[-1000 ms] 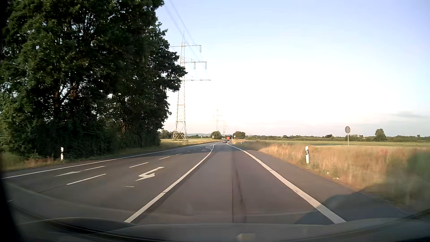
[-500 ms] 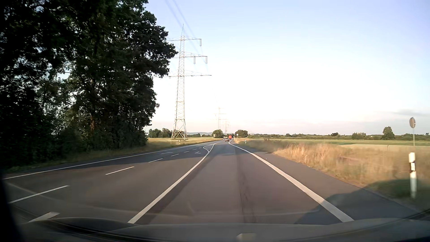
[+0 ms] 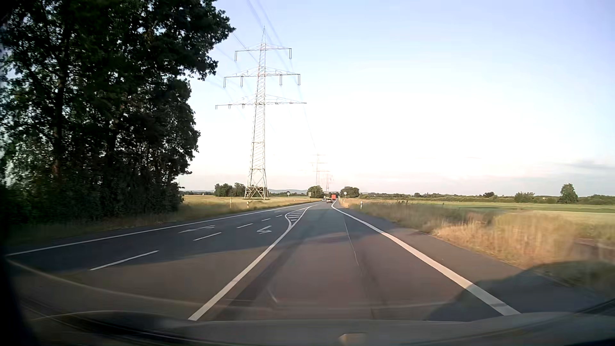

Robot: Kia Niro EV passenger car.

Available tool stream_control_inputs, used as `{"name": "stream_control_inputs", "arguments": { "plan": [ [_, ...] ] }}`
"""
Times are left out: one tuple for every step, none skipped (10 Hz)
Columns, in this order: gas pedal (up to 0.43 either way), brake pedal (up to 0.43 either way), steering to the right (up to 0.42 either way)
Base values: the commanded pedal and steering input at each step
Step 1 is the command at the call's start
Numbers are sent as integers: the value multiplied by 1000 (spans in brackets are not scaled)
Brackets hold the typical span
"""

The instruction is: Follow the waypoints while adhering to traffic rules and regulations

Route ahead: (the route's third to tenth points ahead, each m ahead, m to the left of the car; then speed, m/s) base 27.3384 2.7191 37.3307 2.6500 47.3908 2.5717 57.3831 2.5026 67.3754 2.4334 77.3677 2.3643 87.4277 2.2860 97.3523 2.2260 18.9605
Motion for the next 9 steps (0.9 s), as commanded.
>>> {"name": "stream_control_inputs", "arguments": {
  "plan": [
    [47, 24, -6],
    [47, 24, -6],
    [47, 24, -6],
    [47, 18, -6],
    [47, 18, -6],
    [47, 18, -6],
    [59, 18, -6],
    [59, 24, -5],
    [59, 18, -5]
  ]
}}
